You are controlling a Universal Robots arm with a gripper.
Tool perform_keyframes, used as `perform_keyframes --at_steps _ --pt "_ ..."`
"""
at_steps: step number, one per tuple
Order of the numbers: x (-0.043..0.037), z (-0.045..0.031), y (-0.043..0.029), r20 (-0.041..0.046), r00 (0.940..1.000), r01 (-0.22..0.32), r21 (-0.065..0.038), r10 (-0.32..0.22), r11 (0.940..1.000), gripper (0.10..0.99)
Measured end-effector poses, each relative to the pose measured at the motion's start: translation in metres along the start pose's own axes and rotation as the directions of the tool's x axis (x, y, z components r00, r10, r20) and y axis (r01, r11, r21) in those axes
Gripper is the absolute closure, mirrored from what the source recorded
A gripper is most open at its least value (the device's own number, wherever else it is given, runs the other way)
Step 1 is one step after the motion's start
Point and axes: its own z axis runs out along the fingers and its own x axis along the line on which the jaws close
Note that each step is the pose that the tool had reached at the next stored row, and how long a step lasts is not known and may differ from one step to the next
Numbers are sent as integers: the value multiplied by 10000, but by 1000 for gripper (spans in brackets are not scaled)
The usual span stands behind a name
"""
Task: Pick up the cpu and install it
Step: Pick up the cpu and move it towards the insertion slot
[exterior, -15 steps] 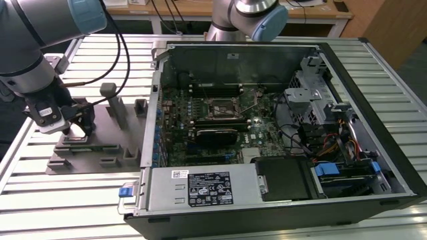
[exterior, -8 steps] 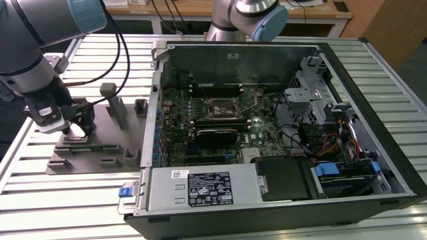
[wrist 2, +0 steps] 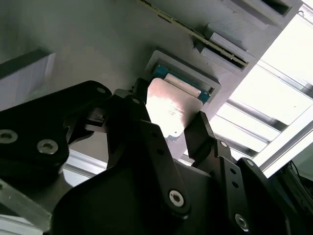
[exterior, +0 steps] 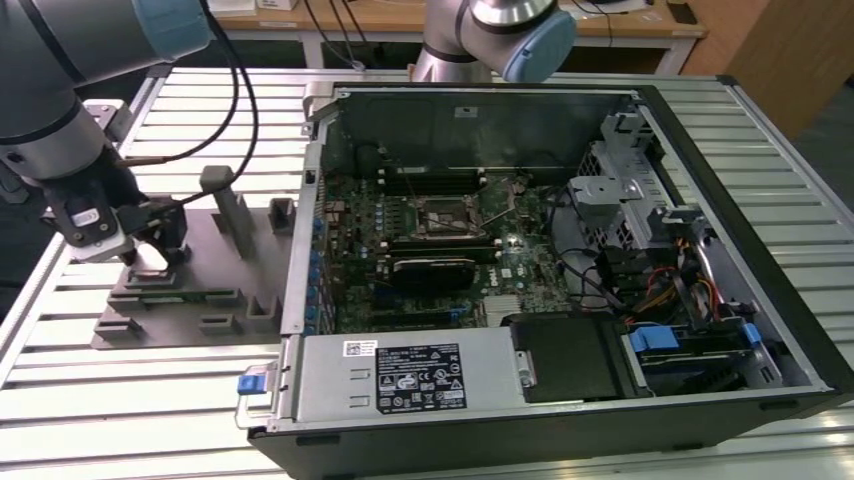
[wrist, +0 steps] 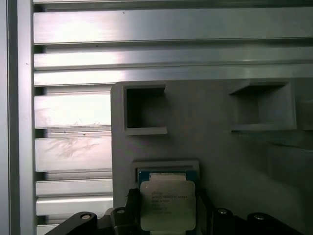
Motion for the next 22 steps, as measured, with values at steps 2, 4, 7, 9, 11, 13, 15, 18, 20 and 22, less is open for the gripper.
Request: perform_keyframes --at_steps 2,4,7,9,11,13,15,18,20,22 --pt "-1 -36 2 1 10000 0 -5 0 10000 541" --pt "-1 -66 3 1 10000 0 -10 0 10000 541" --pt "-3 -108 5 0 10000 0 -10 0 10000 541" --pt "-3 -143 6 0 10000 0 -10 0 10000 541" --pt "-4 -183 8 3 10000 0 -11 0 10000 541" --pt "-5 -227 10 5 10000 1 -10 -1 10000 541" --pt "-6 -271 12 8 10000 1 -10 -1 10000 541" --pt "-8 -337 15 15 10000 1 -11 -1 10000 541" --pt "-9 -383 17 20 10000 1 -11 -1 10000 541" --pt "-10 -432 19 26 10000 2 -11 -2 10000 541"
